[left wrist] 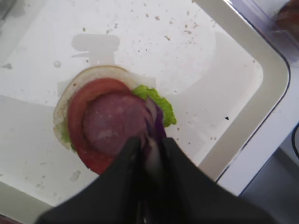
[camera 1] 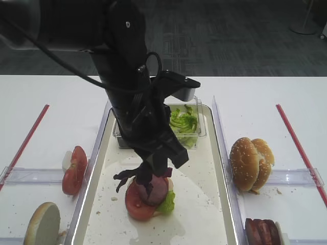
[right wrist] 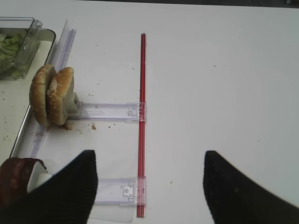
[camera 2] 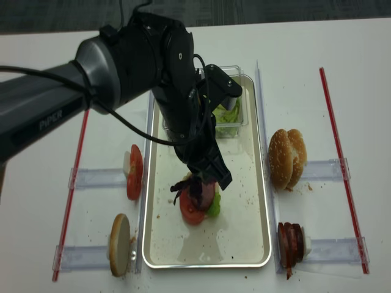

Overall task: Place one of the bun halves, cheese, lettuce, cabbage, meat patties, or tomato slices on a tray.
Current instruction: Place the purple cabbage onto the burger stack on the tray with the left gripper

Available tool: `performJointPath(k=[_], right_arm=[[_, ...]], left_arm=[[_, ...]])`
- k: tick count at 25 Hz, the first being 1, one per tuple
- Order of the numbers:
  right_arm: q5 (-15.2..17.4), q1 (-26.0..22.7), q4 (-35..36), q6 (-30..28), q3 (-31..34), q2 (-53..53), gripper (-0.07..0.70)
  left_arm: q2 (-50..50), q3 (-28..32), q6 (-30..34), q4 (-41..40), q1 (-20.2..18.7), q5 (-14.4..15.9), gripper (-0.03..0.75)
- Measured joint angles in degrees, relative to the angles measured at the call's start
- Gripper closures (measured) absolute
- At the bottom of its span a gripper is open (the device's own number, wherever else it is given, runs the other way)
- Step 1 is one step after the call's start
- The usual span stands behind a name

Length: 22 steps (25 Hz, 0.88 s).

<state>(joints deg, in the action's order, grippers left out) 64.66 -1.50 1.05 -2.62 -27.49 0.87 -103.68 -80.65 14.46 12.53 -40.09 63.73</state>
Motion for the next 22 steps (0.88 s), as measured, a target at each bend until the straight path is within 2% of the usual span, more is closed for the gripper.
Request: performJointPath(k=[5, 16, 22], right_arm=[[0.0, 0.0, 0.0, 0.0, 0.0, 0.0, 0.123], [0.0, 0.0, 0.0, 0.0, 0.0, 0.0, 0.123], [0.0, 0.0, 0.0, 0.0, 0.0, 0.0, 0.124]], left_arm=[[-3.1, 0.0, 1.1, 0.0, 0.0, -1.1, 0.639], [-6.9, 0.0, 2.6, -0.2, 0.0, -5.5, 0.639], [-7.9, 0.0, 2.6, -0.2, 0.7, -5.1, 0.639]])
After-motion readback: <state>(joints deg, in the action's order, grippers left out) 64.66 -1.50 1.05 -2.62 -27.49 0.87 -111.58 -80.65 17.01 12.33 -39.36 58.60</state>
